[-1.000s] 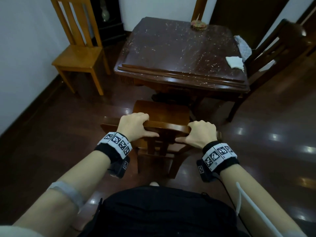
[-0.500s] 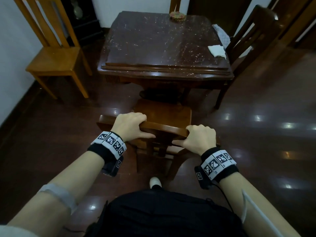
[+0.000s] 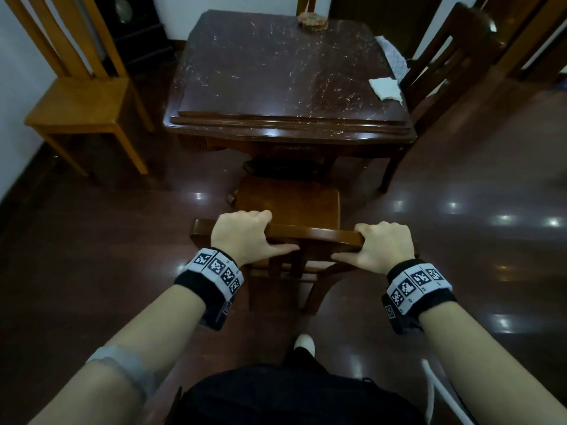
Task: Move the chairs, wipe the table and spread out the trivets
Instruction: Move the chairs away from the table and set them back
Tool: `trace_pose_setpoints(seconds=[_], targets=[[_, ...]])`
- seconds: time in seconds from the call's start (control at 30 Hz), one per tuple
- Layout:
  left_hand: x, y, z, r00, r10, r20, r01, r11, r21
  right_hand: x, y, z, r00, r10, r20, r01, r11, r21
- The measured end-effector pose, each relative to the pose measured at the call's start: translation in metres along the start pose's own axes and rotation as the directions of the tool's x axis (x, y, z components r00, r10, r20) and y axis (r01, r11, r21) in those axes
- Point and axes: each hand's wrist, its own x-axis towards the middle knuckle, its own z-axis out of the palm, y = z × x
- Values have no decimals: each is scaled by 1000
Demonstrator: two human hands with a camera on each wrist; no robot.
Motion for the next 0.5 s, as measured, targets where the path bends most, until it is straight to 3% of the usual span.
trace_pose_setpoints(seconds=[0.5], targets=[[90,29,0,985,-147,88,144,989,32,85,73,7,987,-146,-66,147,989,2]])
